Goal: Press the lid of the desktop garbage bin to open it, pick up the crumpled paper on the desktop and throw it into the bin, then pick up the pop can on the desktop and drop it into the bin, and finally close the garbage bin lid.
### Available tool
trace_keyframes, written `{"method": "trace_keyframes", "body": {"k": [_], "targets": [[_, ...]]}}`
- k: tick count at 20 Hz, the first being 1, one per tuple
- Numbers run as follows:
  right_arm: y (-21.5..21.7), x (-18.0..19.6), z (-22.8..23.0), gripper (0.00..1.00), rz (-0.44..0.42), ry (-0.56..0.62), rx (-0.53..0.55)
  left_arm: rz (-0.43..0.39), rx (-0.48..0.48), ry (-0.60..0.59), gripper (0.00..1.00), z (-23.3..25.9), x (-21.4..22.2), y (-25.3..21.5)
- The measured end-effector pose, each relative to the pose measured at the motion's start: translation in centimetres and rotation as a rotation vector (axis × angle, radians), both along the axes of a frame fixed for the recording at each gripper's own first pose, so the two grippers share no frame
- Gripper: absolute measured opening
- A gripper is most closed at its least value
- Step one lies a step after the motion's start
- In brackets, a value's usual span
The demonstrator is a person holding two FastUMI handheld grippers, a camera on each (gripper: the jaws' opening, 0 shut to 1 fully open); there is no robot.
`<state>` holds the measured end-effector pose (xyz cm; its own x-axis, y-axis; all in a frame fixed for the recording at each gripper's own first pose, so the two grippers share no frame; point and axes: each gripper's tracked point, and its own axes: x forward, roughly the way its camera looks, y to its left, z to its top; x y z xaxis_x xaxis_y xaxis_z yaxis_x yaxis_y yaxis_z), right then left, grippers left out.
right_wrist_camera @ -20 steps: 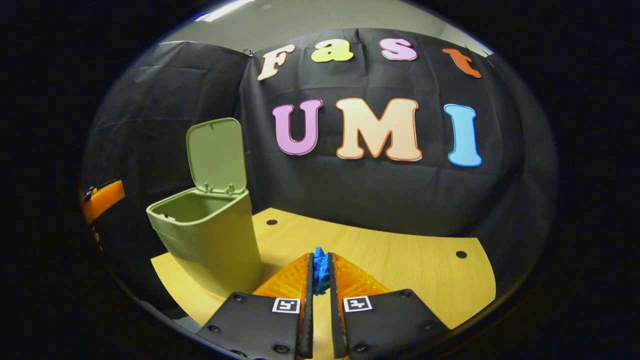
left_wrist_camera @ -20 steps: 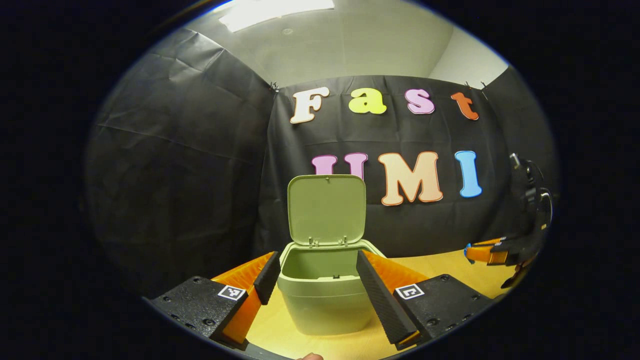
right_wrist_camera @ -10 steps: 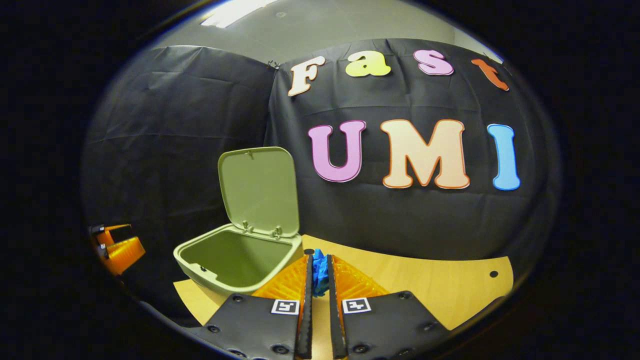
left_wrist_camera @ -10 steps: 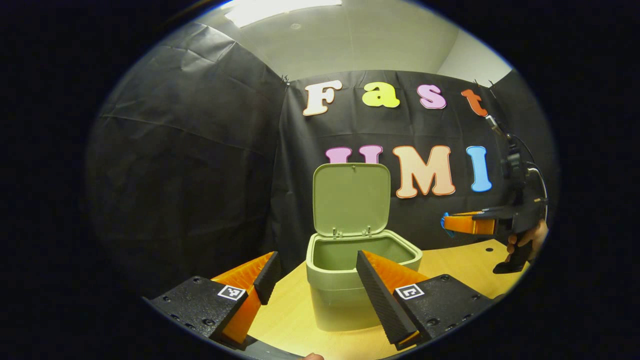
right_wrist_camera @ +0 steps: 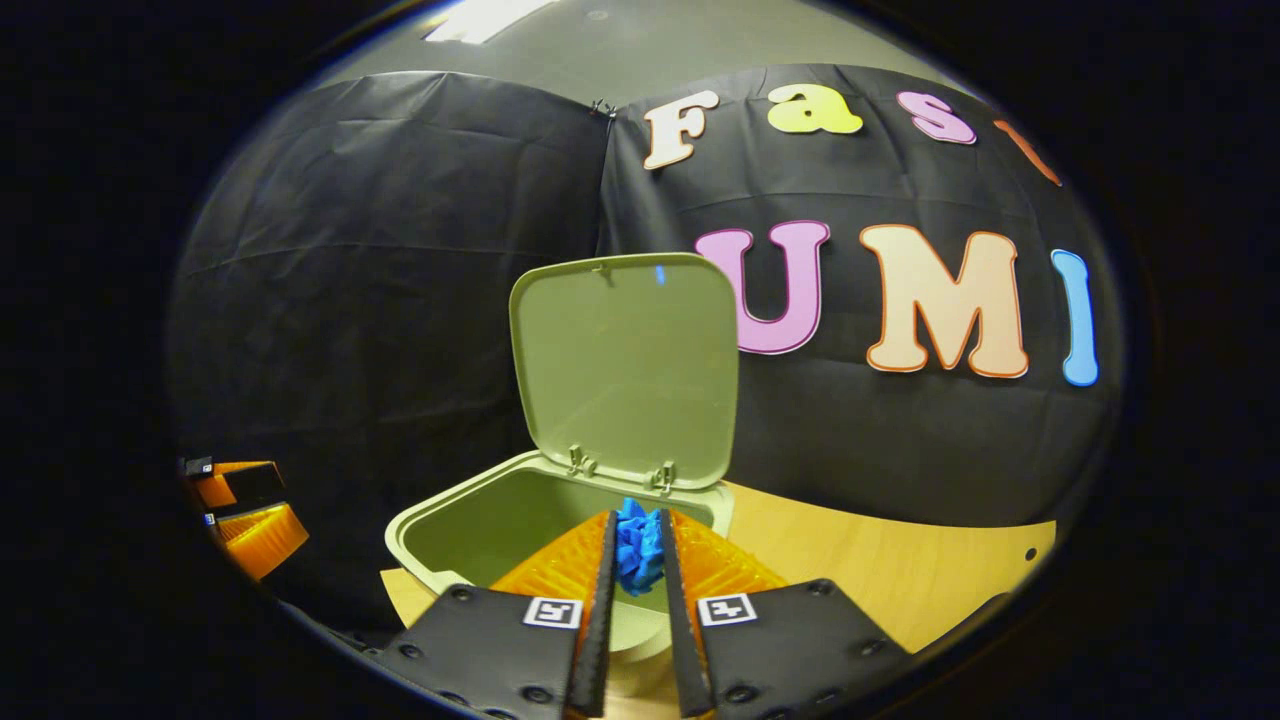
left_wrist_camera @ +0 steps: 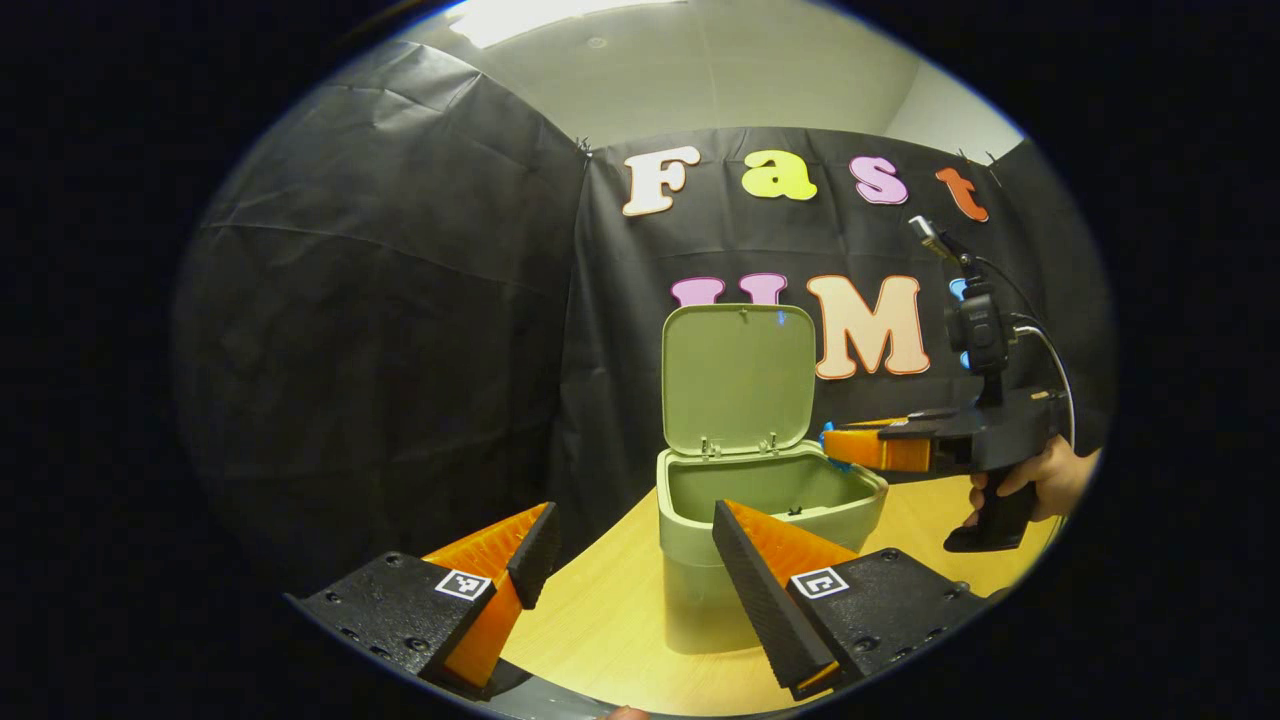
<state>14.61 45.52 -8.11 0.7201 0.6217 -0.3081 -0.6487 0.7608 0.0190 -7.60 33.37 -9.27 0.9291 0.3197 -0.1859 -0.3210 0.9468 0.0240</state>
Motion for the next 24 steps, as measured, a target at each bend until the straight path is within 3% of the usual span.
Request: {"method": "trace_keyframes", "body": {"k": [4,11,19,24], "targets": [[-1.4,-0.2,0.6,0.99,-0.014,-0.055,-0.014,-0.019,-0.004,-0.011,0.93,0.1,0.8,-0.7],[-10.5,0.2,3.6,0.98,-0.146,-0.176,0.012,-0.131,-0.005,-0.031,0.93,0.2,4.4,-6.6],[-24.6,-0.5,3.0,0.98,-0.346,-0.149,-0.018,-0.299,-0.039,-0.056,0.93,0.5,8.1,-16.2],[-31.7,-1.8,1.6,0.98,-0.439,-0.111,-0.042,-0.412,-0.118,-0.005,0.93,-3.1,8.6,-23.0]]}}
